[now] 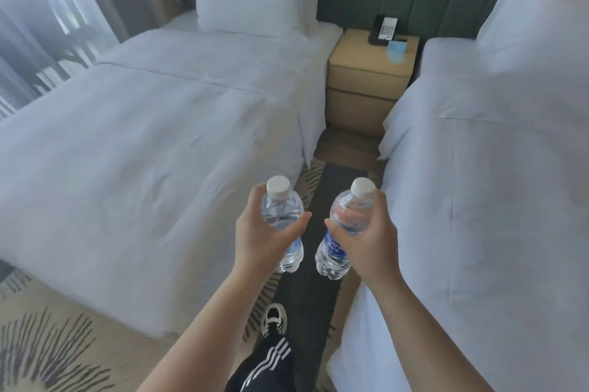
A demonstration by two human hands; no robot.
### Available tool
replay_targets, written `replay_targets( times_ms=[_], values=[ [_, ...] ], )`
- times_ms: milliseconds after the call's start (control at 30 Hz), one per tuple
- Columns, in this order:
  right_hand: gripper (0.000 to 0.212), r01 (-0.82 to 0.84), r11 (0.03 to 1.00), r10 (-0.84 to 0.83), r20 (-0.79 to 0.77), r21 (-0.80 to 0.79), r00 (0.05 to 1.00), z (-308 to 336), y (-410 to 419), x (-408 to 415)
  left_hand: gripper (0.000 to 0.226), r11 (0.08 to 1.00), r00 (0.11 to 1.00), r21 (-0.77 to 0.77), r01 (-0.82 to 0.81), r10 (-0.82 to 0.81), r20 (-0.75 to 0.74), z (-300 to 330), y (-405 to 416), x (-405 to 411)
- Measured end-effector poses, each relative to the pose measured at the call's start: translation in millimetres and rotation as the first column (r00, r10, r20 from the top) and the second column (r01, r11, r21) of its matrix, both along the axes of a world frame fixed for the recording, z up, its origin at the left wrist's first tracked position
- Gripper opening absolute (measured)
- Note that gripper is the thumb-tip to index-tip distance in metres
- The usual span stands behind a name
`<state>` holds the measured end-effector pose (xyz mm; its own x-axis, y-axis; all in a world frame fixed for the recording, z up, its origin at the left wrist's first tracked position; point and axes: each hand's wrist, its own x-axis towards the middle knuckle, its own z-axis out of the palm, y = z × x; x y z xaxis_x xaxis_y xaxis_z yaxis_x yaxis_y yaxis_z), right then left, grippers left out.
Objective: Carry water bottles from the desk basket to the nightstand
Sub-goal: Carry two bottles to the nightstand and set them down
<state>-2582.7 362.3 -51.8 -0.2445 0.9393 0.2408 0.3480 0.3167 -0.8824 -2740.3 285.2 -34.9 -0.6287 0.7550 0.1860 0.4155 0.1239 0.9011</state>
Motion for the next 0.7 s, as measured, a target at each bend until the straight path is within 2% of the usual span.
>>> replay_targets(
  times_ms=[200,300,467,700],
  values=[
    [0.072,0.096,0.995,-0.096,0.008,-0.018,0.995,1,116,-88,0.061,0.992,0.989,0.015,0.129,-0.127,-0.073,7,128,-84],
    [0.071,0.146,0.989,-0.146,-0.003,-0.026,0.989,6,168,-120,0.060,0.984,0.982,0.008,0.178,-0.177,-0.057,9,189,-120],
    [0.075,0.233,0.970,-0.231,0.039,-0.062,0.972,4,242,-144,0.062,0.971,0.970,-0.010,0.238,-0.238,-0.055,-1,280,-153],
    [0.075,0.304,0.951,-0.300,0.060,-0.061,0.952,-8,372,-159,0.061,0.957,0.958,-0.046,0.286,-0.285,0.030,-22,422,-171]
  ],
)
